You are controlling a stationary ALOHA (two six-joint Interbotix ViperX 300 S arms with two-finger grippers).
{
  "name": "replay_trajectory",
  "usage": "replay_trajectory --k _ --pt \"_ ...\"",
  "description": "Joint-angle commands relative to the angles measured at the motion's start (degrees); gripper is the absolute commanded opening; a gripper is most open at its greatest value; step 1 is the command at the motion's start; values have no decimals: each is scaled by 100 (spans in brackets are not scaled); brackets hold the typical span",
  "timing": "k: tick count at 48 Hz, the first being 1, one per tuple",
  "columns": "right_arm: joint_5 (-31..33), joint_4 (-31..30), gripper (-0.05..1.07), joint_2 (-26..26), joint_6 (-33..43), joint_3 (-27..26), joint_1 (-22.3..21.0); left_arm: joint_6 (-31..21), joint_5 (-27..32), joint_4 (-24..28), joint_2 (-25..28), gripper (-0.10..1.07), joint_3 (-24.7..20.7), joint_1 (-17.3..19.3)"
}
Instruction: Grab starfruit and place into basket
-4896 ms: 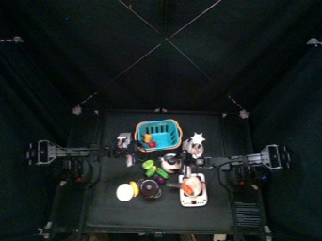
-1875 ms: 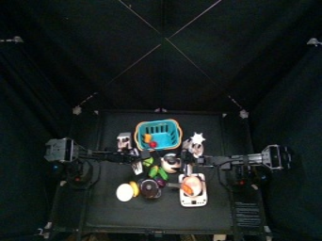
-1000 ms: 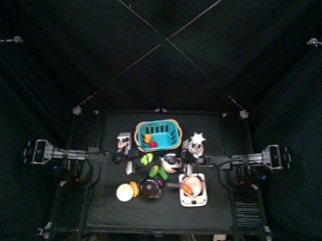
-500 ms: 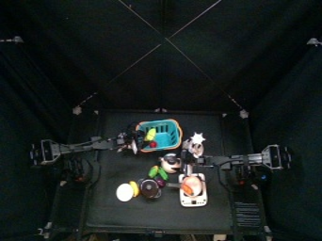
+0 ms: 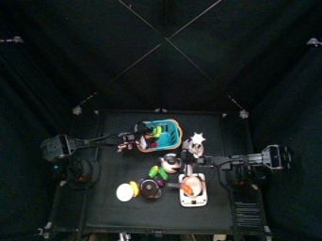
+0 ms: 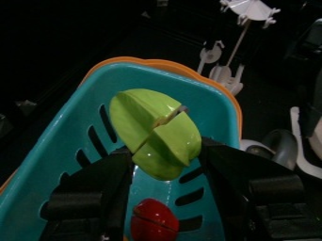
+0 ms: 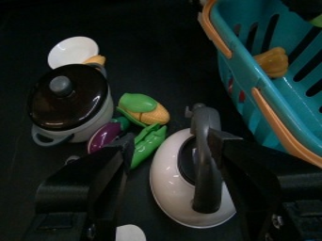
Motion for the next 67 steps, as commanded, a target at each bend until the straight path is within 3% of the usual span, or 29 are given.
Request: replay_trajectory --k 1,20,37,54,67 --pt "-26 0 95 -62 0 -62 9 35 158 88 0 77 -202 18" --pt "-18 0 95 -53 0 -70 9 132 387 114 79 97 -246 18" --pt "-26 0 95 -53 0 -79 0 132 387 105 -9 99 -237 18" --pt "-26 0 95 -53 9 -88 9 132 1213 26 -765 98 53 9" --pt "-26 0 95 -62 9 -123 9 132 1178 88 -1345 98 501 26"
